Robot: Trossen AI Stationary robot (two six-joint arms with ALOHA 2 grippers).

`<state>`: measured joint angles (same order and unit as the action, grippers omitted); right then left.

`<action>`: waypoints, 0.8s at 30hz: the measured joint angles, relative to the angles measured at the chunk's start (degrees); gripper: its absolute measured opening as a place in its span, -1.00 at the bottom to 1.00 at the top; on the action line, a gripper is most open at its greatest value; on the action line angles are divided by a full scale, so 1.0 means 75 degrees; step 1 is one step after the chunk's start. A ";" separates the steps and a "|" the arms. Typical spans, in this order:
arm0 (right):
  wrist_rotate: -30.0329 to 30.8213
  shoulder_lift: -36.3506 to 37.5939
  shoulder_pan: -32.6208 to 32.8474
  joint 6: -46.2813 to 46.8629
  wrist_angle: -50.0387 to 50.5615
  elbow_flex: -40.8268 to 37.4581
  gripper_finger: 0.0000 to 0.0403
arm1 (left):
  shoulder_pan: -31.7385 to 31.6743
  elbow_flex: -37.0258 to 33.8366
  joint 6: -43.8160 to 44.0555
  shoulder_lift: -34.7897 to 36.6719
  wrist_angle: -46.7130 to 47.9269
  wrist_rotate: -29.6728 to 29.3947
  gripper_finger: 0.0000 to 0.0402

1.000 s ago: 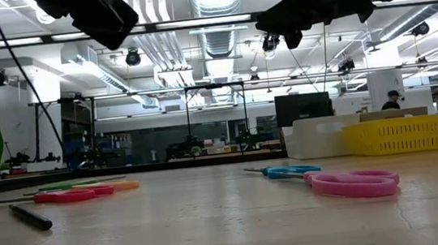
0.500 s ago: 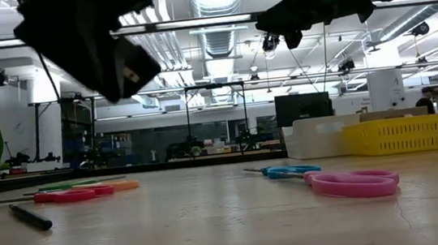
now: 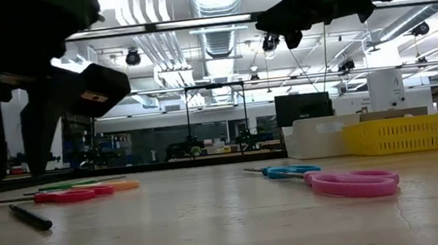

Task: Pick & Place Paint Supplies
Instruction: Put the black paint brush into the white bin

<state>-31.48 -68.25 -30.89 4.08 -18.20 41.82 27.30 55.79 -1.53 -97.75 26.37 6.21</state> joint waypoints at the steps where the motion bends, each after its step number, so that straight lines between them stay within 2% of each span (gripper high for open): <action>1: -0.0001 0.0000 0.0003 0.0000 0.0000 0.0000 -0.51 | 0.0036 -0.0048 -0.0004 -0.0001 -0.0077 -0.0027 -0.52; 10: 0.0000 0.0000 0.0003 0.0000 0.0000 -0.0002 -0.51 | 0.0054 -0.0838 0.0003 0.0002 -0.0935 -0.0033 -0.52; 20: 0.0000 0.0000 0.0003 0.0000 0.0000 -0.0006 -0.51 | 0.0048 -0.1264 0.0020 0.0028 -0.1377 -0.0092 -0.52; 24: 0.0000 0.0000 0.0002 0.0000 0.0000 -0.0008 -0.51 | 0.0048 -0.1392 -0.0014 0.0043 -0.1578 -0.0134 -0.64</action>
<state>-31.48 -68.25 -30.88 4.08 -18.20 41.76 27.66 45.35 -1.64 -97.43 14.53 5.20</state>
